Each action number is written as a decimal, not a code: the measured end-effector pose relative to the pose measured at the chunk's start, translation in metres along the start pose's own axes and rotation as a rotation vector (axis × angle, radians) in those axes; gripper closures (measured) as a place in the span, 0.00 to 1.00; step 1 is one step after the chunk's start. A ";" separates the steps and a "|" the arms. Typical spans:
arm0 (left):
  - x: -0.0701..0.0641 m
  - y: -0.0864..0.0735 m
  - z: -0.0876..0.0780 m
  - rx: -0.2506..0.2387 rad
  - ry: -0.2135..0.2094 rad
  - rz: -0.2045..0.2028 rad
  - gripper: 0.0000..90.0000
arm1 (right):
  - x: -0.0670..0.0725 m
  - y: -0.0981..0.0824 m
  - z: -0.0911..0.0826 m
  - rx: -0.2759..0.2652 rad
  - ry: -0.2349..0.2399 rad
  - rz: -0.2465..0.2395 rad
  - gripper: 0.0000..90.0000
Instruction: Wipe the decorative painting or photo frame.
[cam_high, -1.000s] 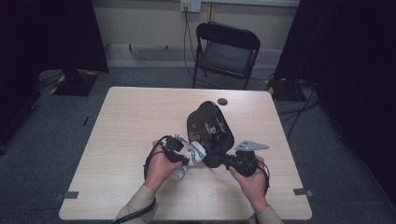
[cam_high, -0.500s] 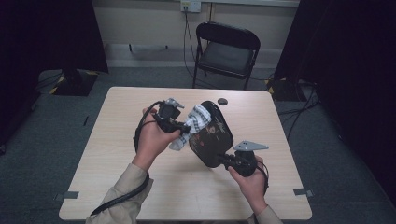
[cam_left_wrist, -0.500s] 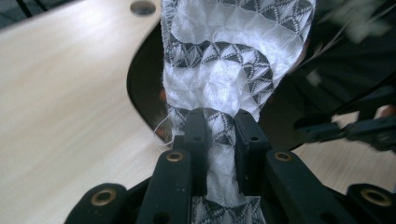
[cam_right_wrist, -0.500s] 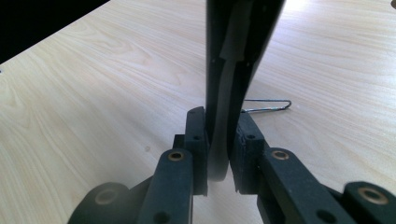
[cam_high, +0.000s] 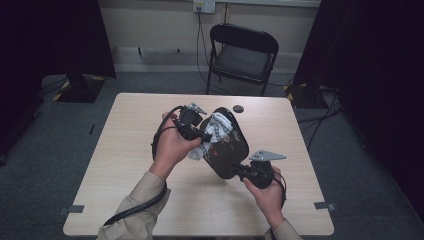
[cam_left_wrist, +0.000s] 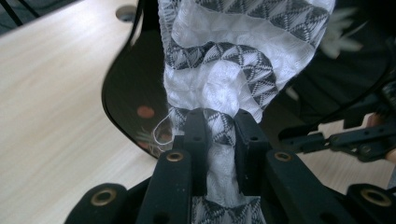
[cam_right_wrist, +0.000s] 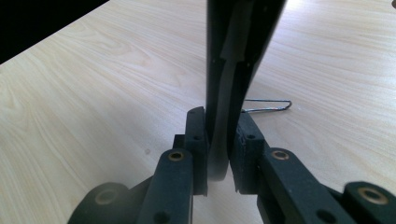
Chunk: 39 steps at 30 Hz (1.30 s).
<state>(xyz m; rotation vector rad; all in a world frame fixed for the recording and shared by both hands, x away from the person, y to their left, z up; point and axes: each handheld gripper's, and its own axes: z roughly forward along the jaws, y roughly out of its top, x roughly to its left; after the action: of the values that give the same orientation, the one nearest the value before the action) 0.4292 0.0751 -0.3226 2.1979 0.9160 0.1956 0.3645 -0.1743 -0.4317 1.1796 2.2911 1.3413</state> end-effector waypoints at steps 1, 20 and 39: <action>0.001 -0.003 0.002 -0.005 0.002 -0.001 0.87 | 0.000 0.000 0.000 -0.001 0.000 0.000 0.88; 0.008 -0.067 0.058 0.098 -0.015 -0.051 0.87 | -0.001 0.000 0.000 -0.002 0.003 -0.003 0.88; 0.008 -0.105 0.085 0.162 -0.024 -0.086 0.87 | -0.002 -0.001 0.000 -0.003 0.004 -0.004 0.88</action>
<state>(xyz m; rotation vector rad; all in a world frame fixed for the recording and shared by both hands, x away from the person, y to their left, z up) 0.4099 0.0813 -0.4569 2.2969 1.0428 0.0550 0.3653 -0.1760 -0.4331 1.1716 2.2920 1.3464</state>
